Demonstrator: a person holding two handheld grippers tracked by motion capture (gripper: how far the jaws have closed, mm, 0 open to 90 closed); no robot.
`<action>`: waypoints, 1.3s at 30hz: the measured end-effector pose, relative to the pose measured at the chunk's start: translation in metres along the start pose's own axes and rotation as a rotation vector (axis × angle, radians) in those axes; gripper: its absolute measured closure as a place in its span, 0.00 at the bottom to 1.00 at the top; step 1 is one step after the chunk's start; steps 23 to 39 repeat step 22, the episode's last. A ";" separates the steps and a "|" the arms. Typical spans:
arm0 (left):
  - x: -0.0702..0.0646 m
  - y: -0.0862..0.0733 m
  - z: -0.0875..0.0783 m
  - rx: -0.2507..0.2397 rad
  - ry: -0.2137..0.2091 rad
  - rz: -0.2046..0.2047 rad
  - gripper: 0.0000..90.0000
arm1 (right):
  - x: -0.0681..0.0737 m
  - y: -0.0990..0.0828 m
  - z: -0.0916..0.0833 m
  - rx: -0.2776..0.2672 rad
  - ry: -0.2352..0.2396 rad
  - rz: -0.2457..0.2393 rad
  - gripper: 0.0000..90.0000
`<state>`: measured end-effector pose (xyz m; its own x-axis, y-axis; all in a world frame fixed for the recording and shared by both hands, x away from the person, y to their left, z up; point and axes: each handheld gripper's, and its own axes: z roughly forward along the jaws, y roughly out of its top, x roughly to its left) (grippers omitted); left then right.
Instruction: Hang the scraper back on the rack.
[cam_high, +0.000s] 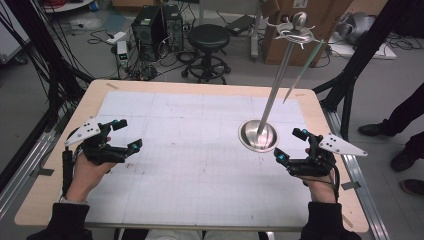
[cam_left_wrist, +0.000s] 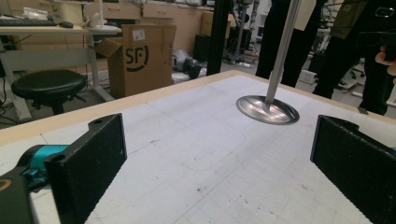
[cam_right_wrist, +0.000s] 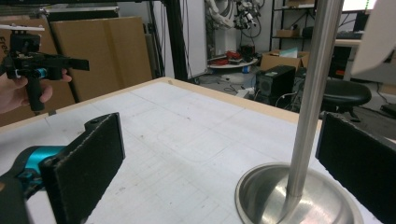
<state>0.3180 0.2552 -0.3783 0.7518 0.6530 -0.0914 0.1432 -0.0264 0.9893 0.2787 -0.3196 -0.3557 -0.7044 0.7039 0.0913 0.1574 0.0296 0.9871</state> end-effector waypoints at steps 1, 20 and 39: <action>0.000 0.000 0.000 0.002 0.001 0.001 0.04 | 0.000 -0.003 0.001 0.013 -0.002 0.005 0.00; -0.001 -0.005 0.005 0.028 -0.003 -0.006 0.05 | -0.013 -0.027 0.011 0.052 -0.032 0.048 0.00; -0.001 -0.005 0.005 0.032 -0.003 -0.007 0.04 | -0.013 -0.027 0.011 0.054 -0.029 0.050 0.00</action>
